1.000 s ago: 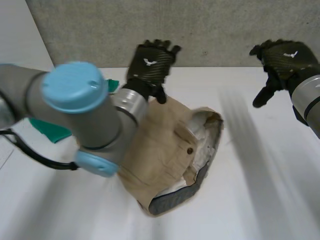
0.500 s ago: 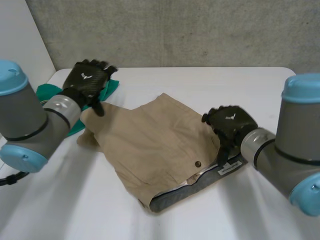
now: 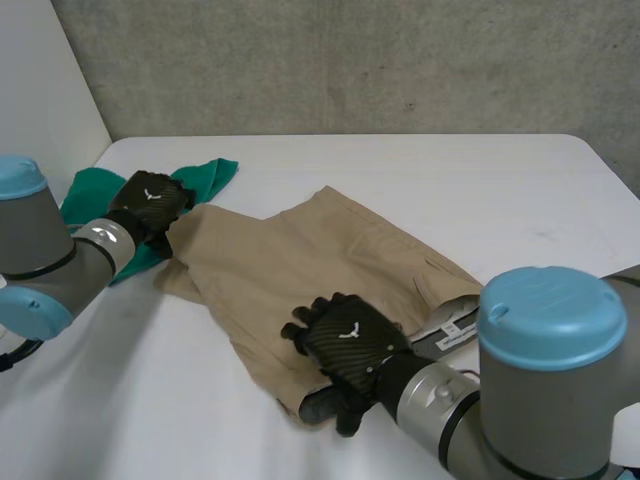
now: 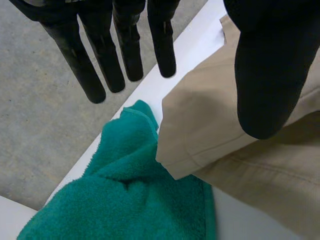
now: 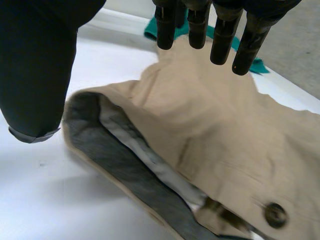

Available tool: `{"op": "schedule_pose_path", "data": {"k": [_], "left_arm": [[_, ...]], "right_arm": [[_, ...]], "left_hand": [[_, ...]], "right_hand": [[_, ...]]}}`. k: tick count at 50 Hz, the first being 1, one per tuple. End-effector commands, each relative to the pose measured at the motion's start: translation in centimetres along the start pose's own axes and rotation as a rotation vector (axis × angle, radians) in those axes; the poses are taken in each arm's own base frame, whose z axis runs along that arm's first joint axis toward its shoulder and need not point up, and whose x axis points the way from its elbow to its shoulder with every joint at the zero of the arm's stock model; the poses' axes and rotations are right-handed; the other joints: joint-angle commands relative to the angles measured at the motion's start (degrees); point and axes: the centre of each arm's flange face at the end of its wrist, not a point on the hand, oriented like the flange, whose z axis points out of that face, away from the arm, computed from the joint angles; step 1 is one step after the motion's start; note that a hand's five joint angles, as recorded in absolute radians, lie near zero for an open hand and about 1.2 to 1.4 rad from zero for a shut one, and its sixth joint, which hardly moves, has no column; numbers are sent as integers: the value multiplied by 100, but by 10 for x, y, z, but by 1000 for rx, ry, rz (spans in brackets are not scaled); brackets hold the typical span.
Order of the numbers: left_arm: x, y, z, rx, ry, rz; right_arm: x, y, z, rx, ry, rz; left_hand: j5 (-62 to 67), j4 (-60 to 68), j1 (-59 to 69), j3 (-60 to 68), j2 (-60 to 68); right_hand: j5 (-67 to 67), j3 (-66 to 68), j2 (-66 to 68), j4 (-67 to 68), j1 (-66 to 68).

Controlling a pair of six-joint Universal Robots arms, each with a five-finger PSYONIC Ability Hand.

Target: Fold the laundry.

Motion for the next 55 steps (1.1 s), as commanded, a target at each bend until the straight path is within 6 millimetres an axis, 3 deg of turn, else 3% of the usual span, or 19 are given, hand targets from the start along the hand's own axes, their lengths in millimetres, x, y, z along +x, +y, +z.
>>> {"op": "schedule_pose_path", "data": {"k": [1,11,14,15,18,20,22,26,27,31,33,37,39,40,47,52,55], "left_arm": [[3,4,1,-7,5,46],[9,8,3,-21,12,56],[10,7,2,-17,15,56],[10,6,2,-15,13,55],[11,2,1,-8,16,50],[14,-1,0,-6,21,49],[16,-12,-5,12,24,53],[9,-47,-23,63,-10,41],[7,-54,-27,73,-17,31],[-3,-91,-51,138,-46,-44],[-8,-111,-69,183,-53,-99],[-11,-130,-95,234,-55,-162],[-8,-132,-103,238,-50,-177],[-2,-130,-109,228,-35,-184],[30,-106,-117,146,49,-207],[66,-84,-104,62,150,-228],[73,-79,-95,54,168,-229]], "right_arm": [[-13,9,14,-1,-36,-2],[-24,26,37,-31,-31,-16],[-20,31,45,-42,21,-22],[-18,30,47,-40,47,-25],[-13,25,47,-27,81,-25],[-9,19,45,-11,99,-24],[-5,11,42,13,110,-26],[11,-28,22,117,167,-44],[26,-42,13,153,213,-49],[66,-65,-11,172,321,-71],[78,-74,-23,160,358,-96],[101,-90,-47,131,417,-139],[112,-93,-56,117,434,-150],[115,-93,-56,114,433,-150],[130,-83,-57,95,409,-123],[126,-73,-54,72,375,-104],[121,-68,-52,64,346,-104]], "left_hand": [[2065,2070,1997,2085,2079],[4691,4696,4622,4711,4705],[5176,5181,5107,5196,5190],[5178,5183,5109,5197,5192],[5178,5183,5109,5197,5192],[5178,5183,5109,5197,5192],[5178,5183,5109,5197,5192],[5178,5183,5109,5197,5192],[5178,5183,5109,5197,5192],[5178,5183,5109,5197,5192],[5178,5183,5109,5197,5192],[4813,4819,4745,4833,4828],[1681,1686,1613,1701,1696],[-600,-595,-669,-581,-586],[-893,-887,-961,-873,-878],[-876,-871,-944,-856,-862],[-876,-871,-944,-856,-861]], "right_hand": [[-391,-245,-277,-370,-136],[172,318,286,193,426],[1796,1943,1911,1818,2051],[3519,3666,3634,3541,3774],[6600,6746,6714,6622,6855],[6609,6755,6723,6630,6864],[6609,6755,6723,6630,6864],[6609,6755,6723,6630,6864],[6609,6755,6723,6630,6864],[6609,6755,6723,6630,6864],[6609,6755,6723,6630,6864],[6609,6755,6723,6630,6864],[6609,6755,6723,6630,6864],[6609,6755,6723,6630,6864],[6609,6755,6723,6630,6864],[6609,6755,6723,6630,6864],[6609,6755,6723,6630,6864]]}}
